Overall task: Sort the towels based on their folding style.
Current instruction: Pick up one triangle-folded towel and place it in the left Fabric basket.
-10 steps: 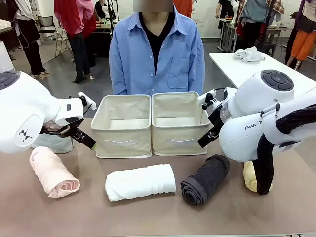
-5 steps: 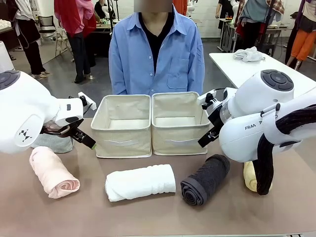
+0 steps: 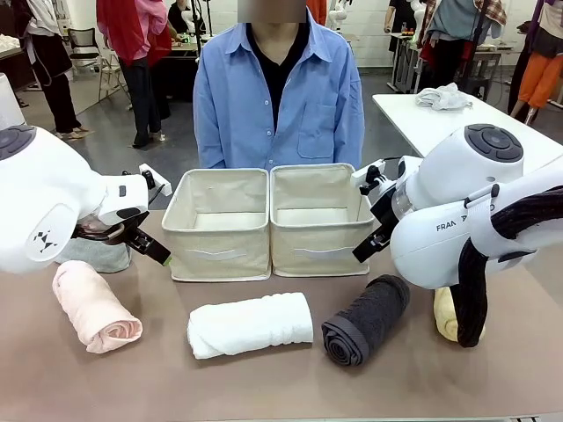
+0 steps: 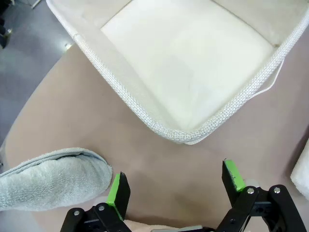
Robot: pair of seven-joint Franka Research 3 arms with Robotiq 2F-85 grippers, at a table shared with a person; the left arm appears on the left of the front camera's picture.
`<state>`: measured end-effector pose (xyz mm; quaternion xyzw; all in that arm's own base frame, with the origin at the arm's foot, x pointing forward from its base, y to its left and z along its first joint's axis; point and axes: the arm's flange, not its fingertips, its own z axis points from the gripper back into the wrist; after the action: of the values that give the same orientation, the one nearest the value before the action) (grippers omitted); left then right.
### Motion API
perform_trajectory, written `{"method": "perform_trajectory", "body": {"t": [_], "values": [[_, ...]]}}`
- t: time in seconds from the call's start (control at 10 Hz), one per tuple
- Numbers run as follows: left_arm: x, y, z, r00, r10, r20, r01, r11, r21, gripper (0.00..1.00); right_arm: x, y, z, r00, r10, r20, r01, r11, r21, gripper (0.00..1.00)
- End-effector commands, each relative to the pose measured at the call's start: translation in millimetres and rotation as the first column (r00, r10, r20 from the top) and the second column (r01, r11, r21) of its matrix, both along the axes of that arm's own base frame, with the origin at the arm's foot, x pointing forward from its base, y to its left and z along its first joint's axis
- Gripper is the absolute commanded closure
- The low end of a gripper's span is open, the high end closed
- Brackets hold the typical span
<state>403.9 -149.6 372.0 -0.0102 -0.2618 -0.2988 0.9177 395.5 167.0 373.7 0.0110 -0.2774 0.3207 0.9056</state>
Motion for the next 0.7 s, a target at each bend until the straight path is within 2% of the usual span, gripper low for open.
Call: {"method": "perform_trajectory", "body": {"t": [0.0,0.1,0.3,0.4,0.6], "values": [[-4,1,42,1.0,0.003,0.001,-0.003,1.0,0.012,0.0,-16,-3,42,0.999,-0.002,0.042,0.003,1.0,-0.017,0.0],[-6,5,92,1.0,0.007,0.012,-0.006,1.0,-0.027,0.0,-33,-6,88,0.997,-0.026,0.078,0.028,0.999,-0.025,0.0],[-4,8,189,0.999,-0.04,-0.028,0.039,0.999,-0.038,0.0,-65,-13,171,0.991,-0.05,0.125,0.056,0.997,-0.051,0.0],[-9,4,224,0.999,-0.046,-0.017,0.046,0.999,-0.019,0.0,-82,-13,205,0.988,-0.044,0.146,0.053,0.997,-0.061,0.0],[-26,-2,275,0.999,-0.046,0.014,0.046,0.999,0.024,0.0,-123,-7,267,0.98,-0.026,0.197,0.044,0.995,-0.089,0.0]]}}
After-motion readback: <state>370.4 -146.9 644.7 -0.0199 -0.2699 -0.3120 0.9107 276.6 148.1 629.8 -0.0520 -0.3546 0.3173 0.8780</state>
